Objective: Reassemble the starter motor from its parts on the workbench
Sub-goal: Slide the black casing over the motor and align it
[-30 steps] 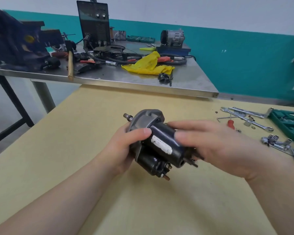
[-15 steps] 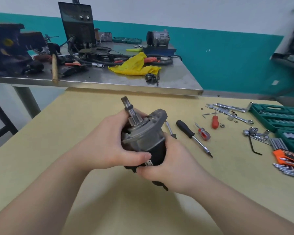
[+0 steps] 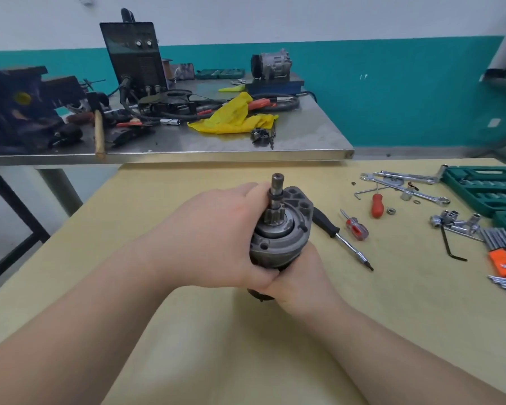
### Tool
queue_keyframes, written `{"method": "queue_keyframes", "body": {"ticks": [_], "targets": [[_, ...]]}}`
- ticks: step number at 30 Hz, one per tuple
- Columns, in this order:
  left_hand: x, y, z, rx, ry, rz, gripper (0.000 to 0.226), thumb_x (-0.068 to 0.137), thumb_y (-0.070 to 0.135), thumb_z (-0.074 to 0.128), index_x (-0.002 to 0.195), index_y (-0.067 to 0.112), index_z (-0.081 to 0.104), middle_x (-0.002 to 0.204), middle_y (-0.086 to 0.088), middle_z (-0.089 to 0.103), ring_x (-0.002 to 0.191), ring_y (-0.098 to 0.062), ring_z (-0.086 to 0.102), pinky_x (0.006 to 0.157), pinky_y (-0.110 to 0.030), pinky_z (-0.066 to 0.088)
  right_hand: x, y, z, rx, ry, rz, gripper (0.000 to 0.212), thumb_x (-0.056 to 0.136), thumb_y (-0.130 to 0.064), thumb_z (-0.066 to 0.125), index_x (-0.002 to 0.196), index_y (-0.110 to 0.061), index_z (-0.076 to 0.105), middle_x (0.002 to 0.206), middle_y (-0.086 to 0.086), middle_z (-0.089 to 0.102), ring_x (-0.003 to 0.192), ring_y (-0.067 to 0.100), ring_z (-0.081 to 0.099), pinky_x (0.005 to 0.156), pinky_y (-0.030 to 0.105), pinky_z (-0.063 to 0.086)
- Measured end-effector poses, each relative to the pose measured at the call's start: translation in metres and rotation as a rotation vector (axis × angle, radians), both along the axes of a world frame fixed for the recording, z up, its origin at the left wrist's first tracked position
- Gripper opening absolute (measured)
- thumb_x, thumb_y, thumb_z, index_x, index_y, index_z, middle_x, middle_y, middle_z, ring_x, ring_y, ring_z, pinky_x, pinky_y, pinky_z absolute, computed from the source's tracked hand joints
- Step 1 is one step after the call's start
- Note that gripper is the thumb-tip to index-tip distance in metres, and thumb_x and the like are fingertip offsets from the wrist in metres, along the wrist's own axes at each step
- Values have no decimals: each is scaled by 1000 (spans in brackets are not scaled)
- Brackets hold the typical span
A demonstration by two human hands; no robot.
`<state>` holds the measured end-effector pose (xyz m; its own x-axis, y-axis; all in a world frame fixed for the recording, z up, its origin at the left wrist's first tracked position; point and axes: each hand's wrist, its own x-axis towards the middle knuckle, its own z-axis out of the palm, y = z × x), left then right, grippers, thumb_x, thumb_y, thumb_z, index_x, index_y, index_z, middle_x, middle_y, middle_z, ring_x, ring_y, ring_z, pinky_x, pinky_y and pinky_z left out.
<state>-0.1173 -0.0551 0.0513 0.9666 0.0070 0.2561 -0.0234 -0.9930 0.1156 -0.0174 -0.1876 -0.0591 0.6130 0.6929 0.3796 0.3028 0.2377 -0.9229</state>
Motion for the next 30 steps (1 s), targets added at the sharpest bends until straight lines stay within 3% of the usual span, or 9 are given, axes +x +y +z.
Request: {"method": "queue_keyframes", "body": {"ticks": [3, 8, 12, 14, 17, 19, 21, 26, 30], "targets": [[7, -7, -3, 42, 39, 17, 76, 64, 72, 66, 126, 32, 49, 108, 16, 58, 93, -13, 64, 80, -37, 56, 8, -2, -8, 18, 20, -5, 60, 74, 12, 88, 120, -24, 73, 119, -14, 79, 117, 4, 72, 90, 16, 56], [13, -3, -4, 8, 54, 28, 81, 68, 68, 75, 135, 34, 46, 119, 19, 59, 104, -8, 62, 88, -35, 55, 11, -1, -11, -62, 2, -57, 42, 73, -10, 84, 112, -24, 77, 108, -15, 81, 106, 1, 74, 82, 15, 56], [-1, 16, 6, -339, 39, -63, 104, 64, 87, 74, 154, 55, 32, 142, 38, 51, 133, 17, 46, 107, -10, 39, 13, -7, -2, -82, -14, -95, 39, 70, -29, 87, 108, -30, 78, 103, -15, 81, 97, 2, 76, 77, 20, 59], [-5, 32, 0, -583, -148, -5, 81, 77, 77, 72, 150, 48, 50, 140, 32, 61, 132, 10, 54, 103, -12, 44, 21, -10, 0, -54, 36, -151, 34, 65, -18, 89, 97, -25, 79, 91, -11, 81, 82, 3, 75, 69, 21, 58], [4, 55, -23, -796, -319, 289, 29, 94, 49, 78, 121, 40, 72, 111, 29, 74, 106, 10, 67, 69, -6, 50, 36, -15, 2, 12, 100, -223, 33, 70, 4, 92, 93, -16, 78, 78, -9, 79, 65, 3, 68, 59, 16, 54], [15, 69, -44, -782, -251, 434, 16, 95, 32, 80, 111, 35, 76, 101, 21, 76, 99, 2, 70, 56, -13, 50, 47, -18, 5, 44, 136, -282, 33, 74, 9, 89, 89, -19, 79, 77, -10, 78, 64, 2, 67, 58, 18, 54], [26, 76, -62, -703, -128, 453, 15, 95, 25, 79, 107, 33, 76, 103, 19, 75, 98, -1, 70, 57, -10, 48, 58, -20, 5, 80, 153, -340, 38, 74, 9, 90, 88, -26, 80, 82, -12, 80, 69, 0, 71, 62, 18, 58], [57, 70, -84, -477, 100, 401, 27, 97, 26, 74, 123, 31, 76, 122, 13, 72, 104, -6, 65, 90, -27, 51, 69, -20, 1, 88, 242, -421, 50, 63, -14, 93, 110, -22, 78, 101, -2, 82, 99, 26, 78, 90, 53, 65], [84, 57, -85, -380, 182, 420, 40, 98, 38, 73, 134, 21, 73, 131, 2, 71, 111, -16, 64, 94, -28, 48, 70, -18, 0, 72, 268, -433, 47, 59, -20, 92, 100, -38, 79, 95, -4, 82, 92, 25, 79, 86, 57, 65]]}}
